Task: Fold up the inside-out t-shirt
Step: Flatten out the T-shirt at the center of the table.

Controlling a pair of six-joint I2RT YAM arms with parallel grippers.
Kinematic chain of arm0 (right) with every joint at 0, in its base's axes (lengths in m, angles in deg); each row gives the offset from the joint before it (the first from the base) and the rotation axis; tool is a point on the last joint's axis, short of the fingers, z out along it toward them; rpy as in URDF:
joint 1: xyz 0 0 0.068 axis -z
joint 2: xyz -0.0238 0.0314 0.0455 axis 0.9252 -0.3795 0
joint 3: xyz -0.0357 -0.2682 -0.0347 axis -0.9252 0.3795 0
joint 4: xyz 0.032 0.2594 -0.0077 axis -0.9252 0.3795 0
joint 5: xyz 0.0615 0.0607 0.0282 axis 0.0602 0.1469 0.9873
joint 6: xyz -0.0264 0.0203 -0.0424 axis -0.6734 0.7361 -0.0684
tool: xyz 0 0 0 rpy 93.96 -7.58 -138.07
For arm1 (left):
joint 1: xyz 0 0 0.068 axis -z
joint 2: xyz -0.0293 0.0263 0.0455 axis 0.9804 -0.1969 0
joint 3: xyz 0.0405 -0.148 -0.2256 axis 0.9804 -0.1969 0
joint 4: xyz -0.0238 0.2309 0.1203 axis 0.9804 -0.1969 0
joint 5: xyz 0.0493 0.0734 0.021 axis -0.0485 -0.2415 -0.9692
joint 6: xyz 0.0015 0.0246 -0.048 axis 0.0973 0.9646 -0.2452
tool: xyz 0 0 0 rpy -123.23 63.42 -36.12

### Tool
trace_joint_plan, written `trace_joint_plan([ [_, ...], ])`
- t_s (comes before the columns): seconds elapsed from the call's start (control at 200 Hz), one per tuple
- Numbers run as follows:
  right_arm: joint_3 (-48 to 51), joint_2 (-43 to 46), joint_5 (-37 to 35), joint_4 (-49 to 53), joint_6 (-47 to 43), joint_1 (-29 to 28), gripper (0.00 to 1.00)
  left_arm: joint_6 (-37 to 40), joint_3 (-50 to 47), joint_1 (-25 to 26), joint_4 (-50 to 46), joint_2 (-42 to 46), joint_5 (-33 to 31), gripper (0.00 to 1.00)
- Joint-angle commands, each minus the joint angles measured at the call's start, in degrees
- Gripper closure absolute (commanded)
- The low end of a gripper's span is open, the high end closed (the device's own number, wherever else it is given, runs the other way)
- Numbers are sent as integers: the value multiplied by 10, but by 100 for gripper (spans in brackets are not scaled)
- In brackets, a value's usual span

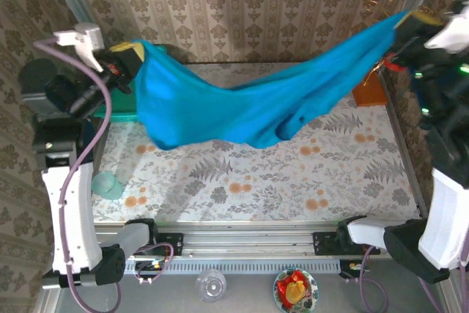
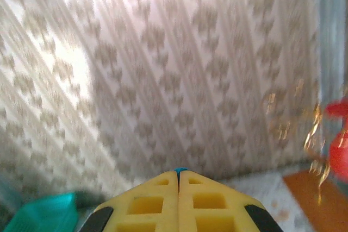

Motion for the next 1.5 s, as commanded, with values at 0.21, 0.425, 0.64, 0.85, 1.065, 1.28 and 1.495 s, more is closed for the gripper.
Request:
trace_joint_plan([
  [0.21,119,60,-36,-66,8,0,100,-44,130,-52,2,-40,25,100],
  [0.425,144,72,-47,-91,8,0,100,-49,137,-53,4,-51,48,100],
  [0.64,136,74,-35,-86,7,0,100,-47,117,-65,14,-17,35,100],
  [0.85,166,113,-45,-101,2,0,100,-42,145,-76,-4,1,38,100],
  [1.065,166,162,-74,-120,-23,0,100,-47,159,-78,-3,30,36,100],
  [1.28,127,158,-84,-131,-49,0,100,-58,170,-78,5,31,38,100],
  [1.495,117,100,-93,-133,-68,-1,100,-105,93,-78,81,-1,48,100],
])
